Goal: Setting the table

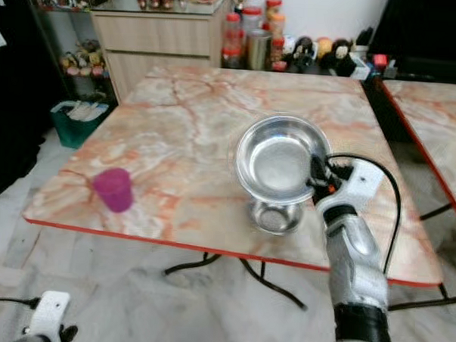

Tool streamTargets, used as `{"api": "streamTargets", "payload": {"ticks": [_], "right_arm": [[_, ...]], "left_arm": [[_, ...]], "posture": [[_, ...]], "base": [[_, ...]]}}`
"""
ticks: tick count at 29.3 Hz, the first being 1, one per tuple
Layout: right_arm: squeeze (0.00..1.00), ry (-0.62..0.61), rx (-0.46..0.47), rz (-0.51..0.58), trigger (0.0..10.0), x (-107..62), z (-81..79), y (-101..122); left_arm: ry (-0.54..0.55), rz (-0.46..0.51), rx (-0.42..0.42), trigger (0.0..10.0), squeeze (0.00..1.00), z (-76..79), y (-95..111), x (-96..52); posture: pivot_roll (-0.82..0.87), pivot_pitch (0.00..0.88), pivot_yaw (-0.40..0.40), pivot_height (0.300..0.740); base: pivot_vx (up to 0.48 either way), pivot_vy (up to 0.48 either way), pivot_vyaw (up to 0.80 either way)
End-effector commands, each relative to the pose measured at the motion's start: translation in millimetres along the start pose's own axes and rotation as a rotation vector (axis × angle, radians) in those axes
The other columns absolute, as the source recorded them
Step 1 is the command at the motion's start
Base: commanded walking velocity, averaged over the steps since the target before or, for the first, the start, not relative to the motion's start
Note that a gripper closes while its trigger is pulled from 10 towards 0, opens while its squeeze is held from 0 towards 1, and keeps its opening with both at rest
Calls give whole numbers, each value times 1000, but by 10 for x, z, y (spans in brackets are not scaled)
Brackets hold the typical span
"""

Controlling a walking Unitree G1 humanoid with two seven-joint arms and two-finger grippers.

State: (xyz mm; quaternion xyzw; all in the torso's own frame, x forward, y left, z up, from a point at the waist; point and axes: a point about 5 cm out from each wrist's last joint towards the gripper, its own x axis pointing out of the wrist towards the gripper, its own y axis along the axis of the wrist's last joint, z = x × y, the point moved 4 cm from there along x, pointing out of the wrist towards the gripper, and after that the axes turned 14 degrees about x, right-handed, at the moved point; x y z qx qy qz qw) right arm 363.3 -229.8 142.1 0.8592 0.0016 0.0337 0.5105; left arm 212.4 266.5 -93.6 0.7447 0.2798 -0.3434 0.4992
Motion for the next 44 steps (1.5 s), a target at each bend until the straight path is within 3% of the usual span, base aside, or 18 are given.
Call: {"api": "streamTargets", "payload": {"ticks": [1, 7, 20, 25, 44], "right_arm": [[0, 45, -10, 36, 10000, 70, -159, 110], [0, 56, -25, 35, 10000, 66, -190, 129], [0, 18, -15, 43, 10000, 39, -125, 143], [0, -30, -23, 38, 10000, 40, -59, 124], [0, -25, -23, 27, 10000, 30, -70, 102]], "left_arm": [[19, -16, 11, 10000, 0, -84, -52, -23], [21, -19, 10, 10000, 0, -94, -51, -24], [15, -14, 9, 10000, 0, -92, -22, -17], [15, -15, 10, 10000, 0, -91, -23, -17], [13, -15, 4, 10000, 0, -85, -35, -19]], "posture": [[9, 0, 10, 736], [0, 0, 16, 736], [-12, 0, 21, 736], [-13, 0, 22, 736], [-13, 0, 20, 736]], "base": [[0, -322, 638], [0, -317, 462], [0, -316, 0], [0, -310, 667], [0, -296, 181]]}}
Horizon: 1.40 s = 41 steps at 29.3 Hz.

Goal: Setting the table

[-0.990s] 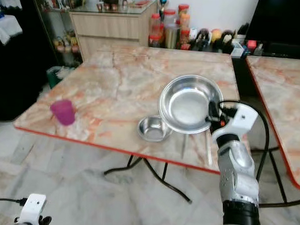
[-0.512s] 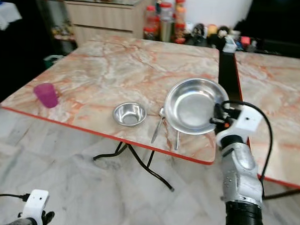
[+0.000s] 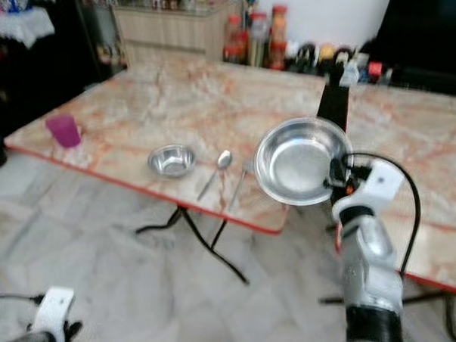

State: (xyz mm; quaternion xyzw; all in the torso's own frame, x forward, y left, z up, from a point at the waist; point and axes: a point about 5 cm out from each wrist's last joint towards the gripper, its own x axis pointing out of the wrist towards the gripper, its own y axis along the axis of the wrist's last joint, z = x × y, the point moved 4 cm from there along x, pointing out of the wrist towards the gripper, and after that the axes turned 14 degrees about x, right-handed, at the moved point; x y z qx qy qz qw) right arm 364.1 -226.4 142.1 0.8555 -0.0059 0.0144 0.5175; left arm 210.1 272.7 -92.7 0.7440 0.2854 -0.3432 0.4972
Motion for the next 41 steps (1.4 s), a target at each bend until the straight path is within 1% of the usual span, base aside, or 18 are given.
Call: {"api": "streamTargets", "payload": {"ticks": [1, 3, 18, 21, 24, 41], "right_arm": [[0, 15, -6, 35, 10000, 18, -39, 119], [0, 15, -6, 34, 10000, 18, -39, 119], [0, -26, 26, 33, 10000, 35, 26, 118], [0, -29, 27, 33, 10000, 34, 34, 116], [0, -30, 22, 37, 10000, 27, 39, 116], [0, -10, 26, 33, 10000, 20, -17, 75]], "left_arm": [[7, -5, 5, 10000, 0, -31, -1, -3], [7, -5, 5, 10000, 0, -31, -1, -3], [3, -4, 9, 10000, 0, -28, -1, -4], [1, -5, 12, 10000, 0, -25, -5, -4], [0, -4, 13, 10000, 0, -23, -7, -5], [-4, -5, 13, 10000, 0, -13, -26, -9]], "posture": [[-13, 0, 20, 736], [-13, 0, 20, 736], [-20, 0, 21, 736], [-22, 0, 21, 736], [-23, 0, 21, 736], [-24, 0, 18, 736]], "base": [[0, -292, 425], [0, -292, 425], [0, -291, 0], [0, -290, -800], [0, -290, 0], [0, -282, 0]]}}
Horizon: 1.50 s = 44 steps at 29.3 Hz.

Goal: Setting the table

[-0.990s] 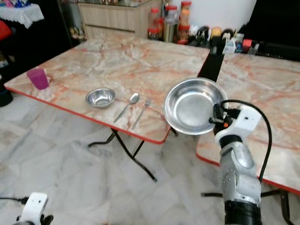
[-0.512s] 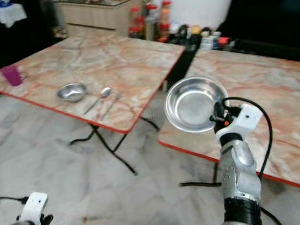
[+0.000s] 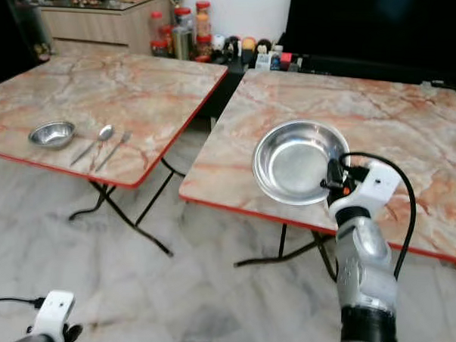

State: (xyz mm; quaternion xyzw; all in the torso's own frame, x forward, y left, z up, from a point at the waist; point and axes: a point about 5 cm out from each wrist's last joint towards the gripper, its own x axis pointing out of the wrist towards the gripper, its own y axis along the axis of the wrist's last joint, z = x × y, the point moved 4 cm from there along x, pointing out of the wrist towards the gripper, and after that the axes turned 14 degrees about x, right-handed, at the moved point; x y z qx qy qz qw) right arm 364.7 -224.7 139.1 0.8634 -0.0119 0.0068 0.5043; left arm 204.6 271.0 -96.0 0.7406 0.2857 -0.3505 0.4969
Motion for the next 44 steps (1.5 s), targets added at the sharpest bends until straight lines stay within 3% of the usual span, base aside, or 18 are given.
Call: {"api": "streamTargets", "payload": {"ticks": [1, 18, 44], "right_arm": [[0, 11, -4, 30, 10000, 13, -21, 108], [0, 6, -1, 20, 10000, 29, -20, 101], [0, 16, -4, 30, 10000, 59, -59, 126]], "left_arm": [[9, 4, 11, 10000, 0, -49, 26, -2], [38, 24, -41, 10000, 0, -63, 45, -2], [26, 29, -64, 10000, 0, -54, 75, 7]], "posture": [[-25, 0, 18, 736], [-23, 0, 9, 736], [-23, 0, 5, 736]], "base": [[0, -266, 0], [0, -45, -43], [385, 0, -184]]}}
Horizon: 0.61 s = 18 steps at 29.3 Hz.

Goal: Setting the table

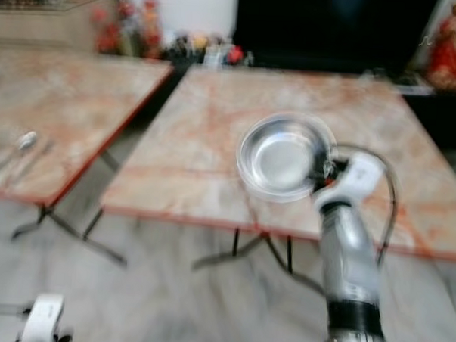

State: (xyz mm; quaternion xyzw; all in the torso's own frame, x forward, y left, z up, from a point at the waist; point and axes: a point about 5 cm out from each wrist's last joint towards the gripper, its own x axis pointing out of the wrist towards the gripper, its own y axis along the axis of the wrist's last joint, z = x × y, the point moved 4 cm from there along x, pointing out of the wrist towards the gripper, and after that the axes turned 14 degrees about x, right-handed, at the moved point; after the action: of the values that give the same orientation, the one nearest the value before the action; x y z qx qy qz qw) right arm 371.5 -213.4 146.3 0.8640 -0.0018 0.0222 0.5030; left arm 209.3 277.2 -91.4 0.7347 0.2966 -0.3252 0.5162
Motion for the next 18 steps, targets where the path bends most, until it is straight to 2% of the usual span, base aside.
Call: {"api": "streamTargets", "payload": {"ticks": [1, 7, 18], "right_arm": [[0, -20, -8, 32, 10000, -12, 75, 120], [0, -14, -12, 23, 10000, -16, 67, 111], [0, 3, -14, 4, 10000, -16, 48, 104]], "left_arm": [[-7, 9, -8, 10000, 0, 29, 34, 12], [-8, 6, -5, 10000, 0, 28, 33, 12], [-17, 8, -2, 10000, 0, 41, 41, 15]], "posture": [[-23, 0, 5, 736], [-24, 0, 2, 736], [-26, 0, -2, 736]], "base": [[398, 0, 0], [383, 0, 0], [0, 0, 0]]}}
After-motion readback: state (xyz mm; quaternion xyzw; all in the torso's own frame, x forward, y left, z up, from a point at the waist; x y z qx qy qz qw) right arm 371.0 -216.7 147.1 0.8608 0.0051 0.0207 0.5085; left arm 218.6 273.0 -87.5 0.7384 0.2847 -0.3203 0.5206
